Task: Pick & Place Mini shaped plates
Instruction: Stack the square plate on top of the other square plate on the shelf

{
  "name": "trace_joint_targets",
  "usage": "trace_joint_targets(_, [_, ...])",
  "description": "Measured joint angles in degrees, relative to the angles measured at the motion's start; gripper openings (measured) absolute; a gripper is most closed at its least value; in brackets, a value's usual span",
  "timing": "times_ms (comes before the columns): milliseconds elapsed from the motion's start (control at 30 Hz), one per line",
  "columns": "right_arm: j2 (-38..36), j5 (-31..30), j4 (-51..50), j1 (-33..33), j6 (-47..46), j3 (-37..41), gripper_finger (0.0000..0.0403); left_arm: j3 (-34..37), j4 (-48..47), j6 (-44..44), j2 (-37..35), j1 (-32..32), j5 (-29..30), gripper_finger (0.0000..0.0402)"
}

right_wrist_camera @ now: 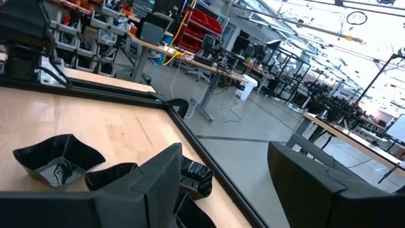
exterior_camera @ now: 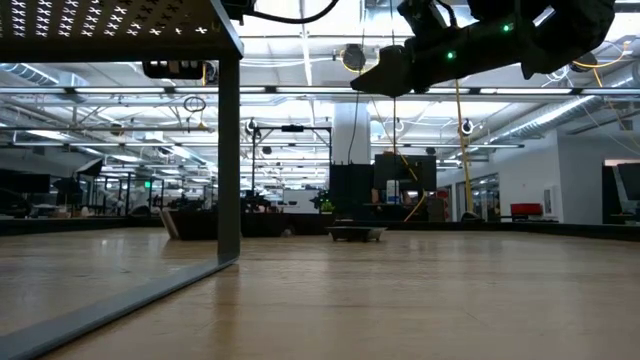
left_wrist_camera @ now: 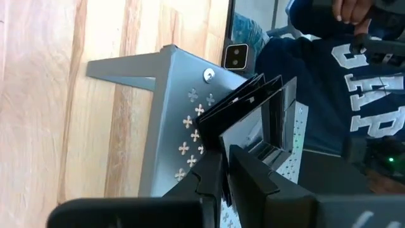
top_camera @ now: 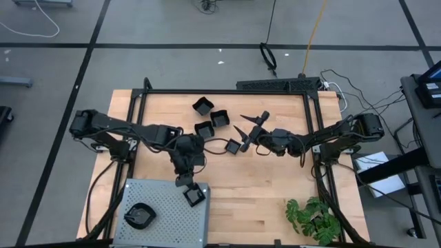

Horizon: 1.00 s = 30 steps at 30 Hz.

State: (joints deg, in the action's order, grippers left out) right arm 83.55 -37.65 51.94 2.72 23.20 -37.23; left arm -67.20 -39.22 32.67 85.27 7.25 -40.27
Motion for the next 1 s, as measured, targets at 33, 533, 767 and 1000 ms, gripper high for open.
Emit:
trace_joint_targets(33, [0.0, 0.0, 0.0, 0.0, 0.0, 0.0, 0.0222, 0.0, 0.0, 0.0, 0.0, 0.2, 0.0, 0.0033])
trace_joint_targets(533, [0.0, 0.2, 0.0, 0.0, 0.0, 0.0, 0.0222, 0.0, 0.4, 0.6, -2.3, 0.0, -1.9, 0.0033])
trace_joint_targets(767, [0.0, 0.2, 0.0, 0.0, 0.0, 0.0, 0.0222, 0.1, 0.7, -3.4, -6.8, -0.1, 1.0, 0.0033])
trace_joint_targets(1000, [0.0, 0.2, -2.9, -0.1, -6.1, 0.0, 0.0222, 0.3, 6.8, -22.8, -16.1, -0.1, 16.7, 0.0033])
